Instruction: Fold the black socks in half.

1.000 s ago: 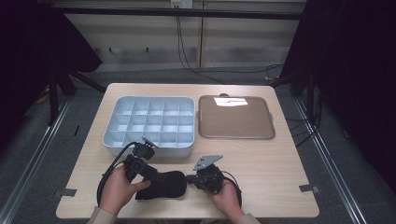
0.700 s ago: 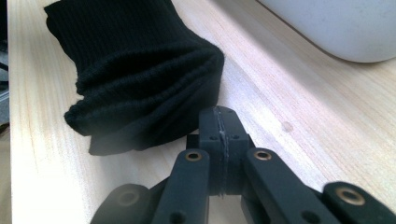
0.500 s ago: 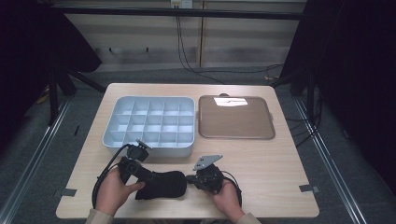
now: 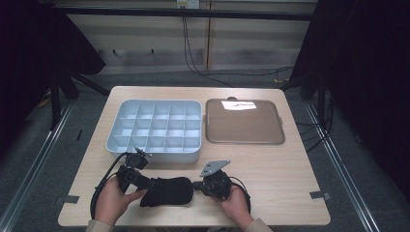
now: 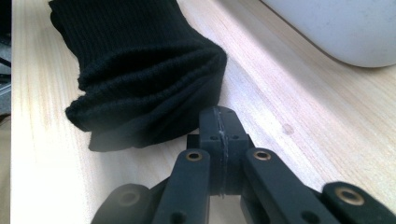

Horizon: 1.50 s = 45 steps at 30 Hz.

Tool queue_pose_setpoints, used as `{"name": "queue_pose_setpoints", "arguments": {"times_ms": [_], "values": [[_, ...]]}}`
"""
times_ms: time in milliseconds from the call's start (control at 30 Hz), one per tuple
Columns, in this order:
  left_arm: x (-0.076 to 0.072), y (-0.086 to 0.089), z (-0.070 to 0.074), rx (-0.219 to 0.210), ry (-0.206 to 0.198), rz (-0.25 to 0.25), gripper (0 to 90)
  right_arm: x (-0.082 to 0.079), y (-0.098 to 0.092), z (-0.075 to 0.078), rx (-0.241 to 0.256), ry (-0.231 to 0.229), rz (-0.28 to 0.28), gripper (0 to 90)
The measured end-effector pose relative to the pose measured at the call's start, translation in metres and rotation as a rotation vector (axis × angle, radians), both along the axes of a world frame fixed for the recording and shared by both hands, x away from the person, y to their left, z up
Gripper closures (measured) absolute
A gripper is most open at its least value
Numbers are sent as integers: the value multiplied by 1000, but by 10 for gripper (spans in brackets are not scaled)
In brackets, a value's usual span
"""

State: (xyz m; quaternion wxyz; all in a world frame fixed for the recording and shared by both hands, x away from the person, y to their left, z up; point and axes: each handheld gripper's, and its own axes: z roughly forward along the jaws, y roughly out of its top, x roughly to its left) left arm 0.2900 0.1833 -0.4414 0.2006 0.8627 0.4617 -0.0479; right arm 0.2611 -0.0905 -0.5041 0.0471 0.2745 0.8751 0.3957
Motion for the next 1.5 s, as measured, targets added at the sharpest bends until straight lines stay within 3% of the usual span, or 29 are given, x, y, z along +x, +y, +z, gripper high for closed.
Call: {"name": "queue_pose_setpoints", "arguments": {"times_ms": [433, 1233, 1500], "values": [[-1, 4, -8, 7, -11, 14, 455, 0, 0, 0, -4, -3, 5, 899], [-5, 7, -25, 29, 9, 45, 473, 0, 1, 1, -6, -1, 3, 898], [-5, 8, -27, 36, -8, 43, 487, 0, 1, 1, -12, 2, 5, 897]]}}
